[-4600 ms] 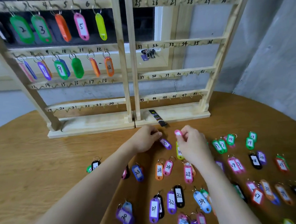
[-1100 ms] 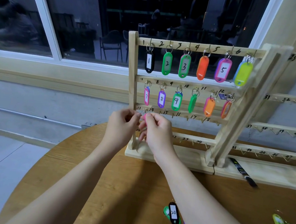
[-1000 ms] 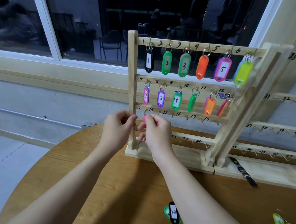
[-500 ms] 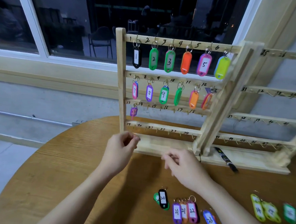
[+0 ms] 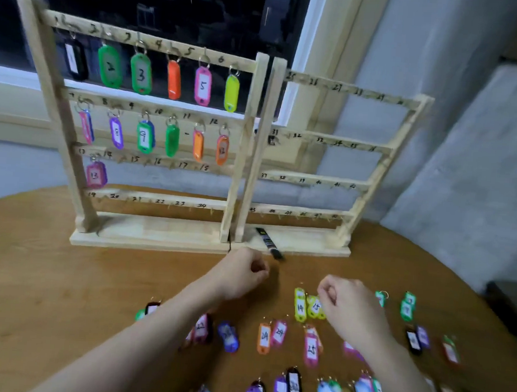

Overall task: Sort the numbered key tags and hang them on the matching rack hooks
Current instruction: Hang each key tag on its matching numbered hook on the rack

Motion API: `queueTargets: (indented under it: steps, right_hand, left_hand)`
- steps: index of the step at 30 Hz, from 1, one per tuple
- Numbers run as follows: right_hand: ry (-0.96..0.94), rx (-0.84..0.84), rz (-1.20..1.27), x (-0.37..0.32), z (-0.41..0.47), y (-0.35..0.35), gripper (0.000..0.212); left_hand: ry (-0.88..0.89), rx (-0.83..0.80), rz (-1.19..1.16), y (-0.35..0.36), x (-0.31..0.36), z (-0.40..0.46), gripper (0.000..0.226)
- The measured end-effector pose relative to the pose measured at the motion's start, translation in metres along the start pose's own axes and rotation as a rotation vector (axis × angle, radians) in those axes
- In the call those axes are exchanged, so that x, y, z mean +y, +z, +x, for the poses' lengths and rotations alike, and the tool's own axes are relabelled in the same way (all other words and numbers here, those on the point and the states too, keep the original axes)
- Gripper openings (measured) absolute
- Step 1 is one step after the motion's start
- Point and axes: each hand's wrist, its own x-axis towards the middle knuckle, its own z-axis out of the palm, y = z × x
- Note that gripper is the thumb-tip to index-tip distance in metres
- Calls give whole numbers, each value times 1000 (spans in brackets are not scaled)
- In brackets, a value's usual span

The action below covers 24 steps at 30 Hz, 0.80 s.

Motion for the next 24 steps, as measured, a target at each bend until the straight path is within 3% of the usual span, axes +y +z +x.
queueTargets:
  steps: [3,10,17,24]
  right_hand:
    - [24,-59,-23,20,4,4,17]
    - [-38,-142,108,23,16,14,14]
    - [-89,-148,131,21,17,19,18]
    - [-142,-170,150,16,13,28,27]
  left_hand:
    - [12,-65,42,22,17,19,5]
    - [10,-109,98,53,27,40,30]
    - [19,-108,88,57,21,44,5]
    - [46,-147,129,51,18,41,11]
